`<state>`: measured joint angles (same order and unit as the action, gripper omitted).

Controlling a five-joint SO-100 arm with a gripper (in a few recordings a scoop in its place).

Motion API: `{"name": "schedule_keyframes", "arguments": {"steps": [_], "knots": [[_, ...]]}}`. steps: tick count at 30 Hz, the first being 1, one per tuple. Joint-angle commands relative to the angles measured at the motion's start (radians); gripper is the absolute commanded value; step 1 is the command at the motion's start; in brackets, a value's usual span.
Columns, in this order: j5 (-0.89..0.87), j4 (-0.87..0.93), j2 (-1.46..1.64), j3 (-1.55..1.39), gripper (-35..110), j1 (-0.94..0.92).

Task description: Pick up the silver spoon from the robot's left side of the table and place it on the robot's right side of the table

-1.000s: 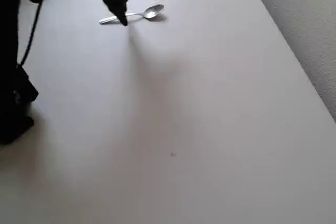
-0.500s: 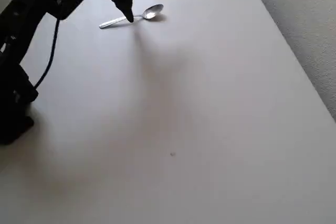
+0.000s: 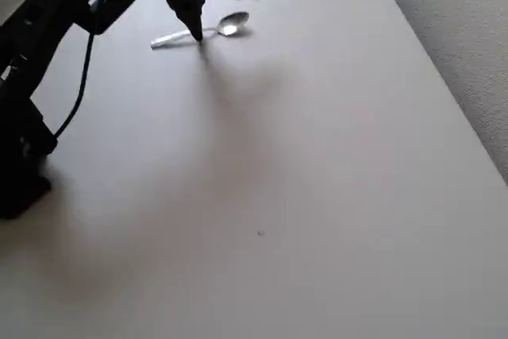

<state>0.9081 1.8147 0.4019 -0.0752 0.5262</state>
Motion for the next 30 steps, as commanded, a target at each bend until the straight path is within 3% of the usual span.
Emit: {"name": "schedule_keyframes", "arguments": {"steps": [1,7,18,30], "knots": [[-0.02,0.011,-0.044,0.115,-2,0.006],[-0.092,0.028,-0.089,0.272,-2,0.003],[-0.201,0.029,0.015,0.281,-2,-0.008],[-0.339,0.04,0.374,0.186,-2,-0.074]]}}
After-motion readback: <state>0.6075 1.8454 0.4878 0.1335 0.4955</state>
